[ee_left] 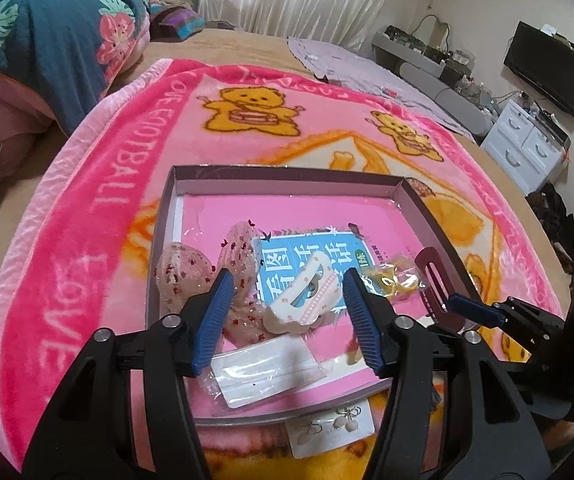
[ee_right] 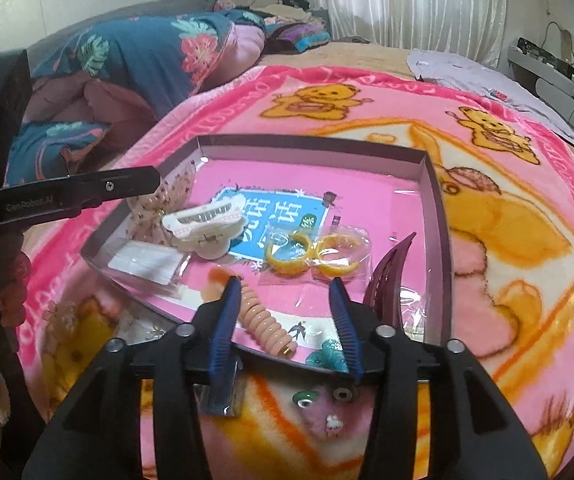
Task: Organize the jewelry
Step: 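Release the white clip into the box with the left tool while the right tool releases the spiral tie, then withdraw both tools from the box and move the left tool toward the pearl claw clip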
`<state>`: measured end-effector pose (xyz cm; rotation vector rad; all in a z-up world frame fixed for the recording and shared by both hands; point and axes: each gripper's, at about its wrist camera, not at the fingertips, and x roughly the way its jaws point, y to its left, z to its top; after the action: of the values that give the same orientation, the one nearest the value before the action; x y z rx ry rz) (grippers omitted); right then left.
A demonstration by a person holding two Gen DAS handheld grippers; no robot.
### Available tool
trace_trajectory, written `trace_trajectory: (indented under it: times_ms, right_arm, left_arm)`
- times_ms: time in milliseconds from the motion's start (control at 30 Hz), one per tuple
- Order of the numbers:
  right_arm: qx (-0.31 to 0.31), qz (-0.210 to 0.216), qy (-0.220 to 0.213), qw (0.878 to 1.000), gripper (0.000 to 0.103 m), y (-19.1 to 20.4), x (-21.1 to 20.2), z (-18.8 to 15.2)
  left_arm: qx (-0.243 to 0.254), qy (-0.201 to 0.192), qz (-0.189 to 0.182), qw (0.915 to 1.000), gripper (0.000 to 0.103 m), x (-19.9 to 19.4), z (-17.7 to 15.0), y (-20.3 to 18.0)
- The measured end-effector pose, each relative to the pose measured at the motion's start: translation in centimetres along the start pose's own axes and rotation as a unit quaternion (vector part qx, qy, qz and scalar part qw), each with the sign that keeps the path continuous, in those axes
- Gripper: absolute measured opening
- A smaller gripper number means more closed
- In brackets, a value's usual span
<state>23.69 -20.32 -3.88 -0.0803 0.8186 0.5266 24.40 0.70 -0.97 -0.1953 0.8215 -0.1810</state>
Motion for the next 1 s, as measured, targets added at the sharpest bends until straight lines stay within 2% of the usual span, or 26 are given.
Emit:
trace_trajectory:
  times_ms: [67, 133, 233, 467, 700, 1000]
  right_arm:
    - [0.007, 0.000, -0.015, 1.000, 0.065, -0.1, -0.9, 0.0]
    - [0.015, 0.002, -0.031, 0.999, 0.073, -0.3, -1.8, 0.0]
    - [0.024, -0.002, -0.050, 0.998, 0.075, -0.6, -3.2, 0.1]
    - [0.059, -0.002, -0.090, 0.994, 0.083, -1.7, -6.4, 0.0]
    - [0.069, -0.011, -0.118, 0.991, 0.087, -2.0, -9.2, -0.2]
    - [0.061, -0.018, -0.132, 0.989, 0.087, -1.4, -11.4, -1.0]
  left_arm:
    - [-0.002, -0.007, 0.001, 1.0000, 0.054, -0.6, 0.2, 0.1]
    - [-0.002, -0.015, 0.005, 0.9999, 0.059, -1.3, 0.3, 0.1]
    - [-0.006, -0.024, 0.006, 0.9997, 0.066, -2.3, 0.3, 0.3]
    - [-0.013, -0.050, 0.014, 0.9986, 0.091, -4.9, 0.0, 0.4]
    - [-0.018, -0.071, 0.012, 0.9972, 0.093, -7.5, -0.4, 0.2]
    - [-0.015, -0.091, 0.011, 0.9957, 0.093, -10.0, -1.2, -0.4]
